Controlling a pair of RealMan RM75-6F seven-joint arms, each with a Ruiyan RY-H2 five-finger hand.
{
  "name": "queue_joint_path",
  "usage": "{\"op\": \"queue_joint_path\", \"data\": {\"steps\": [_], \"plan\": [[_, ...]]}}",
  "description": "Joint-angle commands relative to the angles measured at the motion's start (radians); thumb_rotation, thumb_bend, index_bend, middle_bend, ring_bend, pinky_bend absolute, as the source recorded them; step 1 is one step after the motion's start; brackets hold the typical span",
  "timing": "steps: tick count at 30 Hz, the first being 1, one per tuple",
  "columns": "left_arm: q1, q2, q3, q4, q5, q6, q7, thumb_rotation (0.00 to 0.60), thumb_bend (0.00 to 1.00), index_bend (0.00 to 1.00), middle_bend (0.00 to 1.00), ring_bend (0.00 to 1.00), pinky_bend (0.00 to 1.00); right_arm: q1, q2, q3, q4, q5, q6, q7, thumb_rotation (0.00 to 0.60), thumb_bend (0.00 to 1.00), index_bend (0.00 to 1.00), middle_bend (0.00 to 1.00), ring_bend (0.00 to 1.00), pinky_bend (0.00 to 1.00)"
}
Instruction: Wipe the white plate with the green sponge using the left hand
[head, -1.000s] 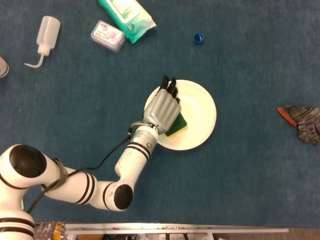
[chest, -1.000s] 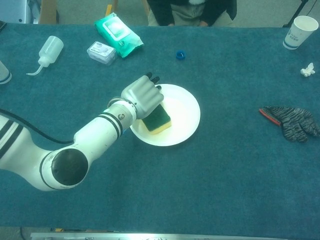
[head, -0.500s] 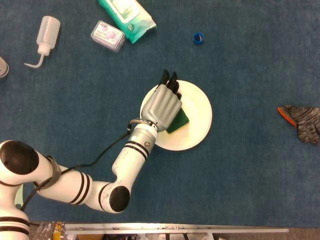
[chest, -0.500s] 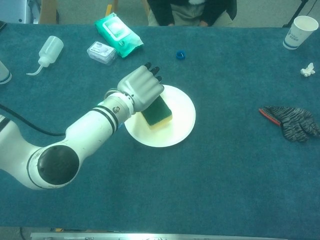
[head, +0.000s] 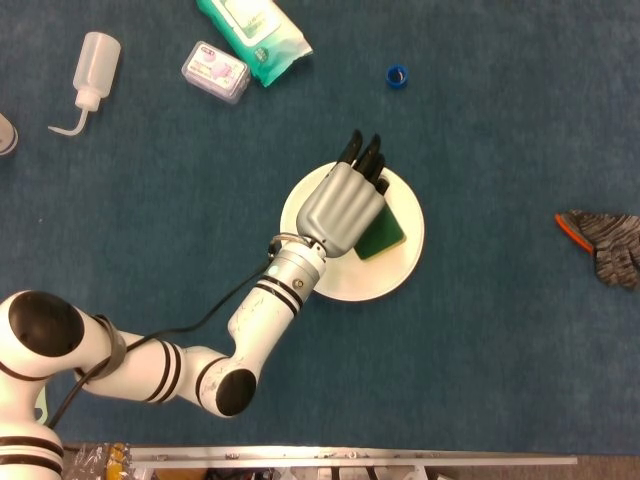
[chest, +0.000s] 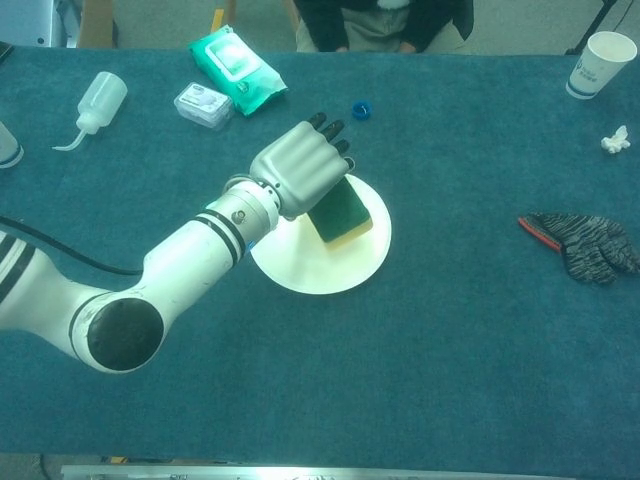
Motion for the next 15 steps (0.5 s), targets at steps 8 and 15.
{"op": "queue_joint_path", "data": {"steps": [8, 15], "plan": [[0.042, -0.011, -0.006, 0.084, 0.103, -0.029, -0.09, 0.6, 0.33, 0.57, 0.17, 0.01, 0.07, 0.001, -0.002, 0.001, 0.0, 0.001, -0.001, -0.003, 0.6, 0.39, 0.39, 0.39, 0.24, 0.45], [0.05, 0.023, 0.014, 0.037, 0.026, -0.012, 0.075, 0.6, 0.33, 0.57, 0.17, 0.01, 0.07, 0.002, -0.004, -0.001, 0.0, -0.002, -0.002, -0.003, 0.6, 0.39, 0.39, 0.39, 0.24, 0.45]]}}
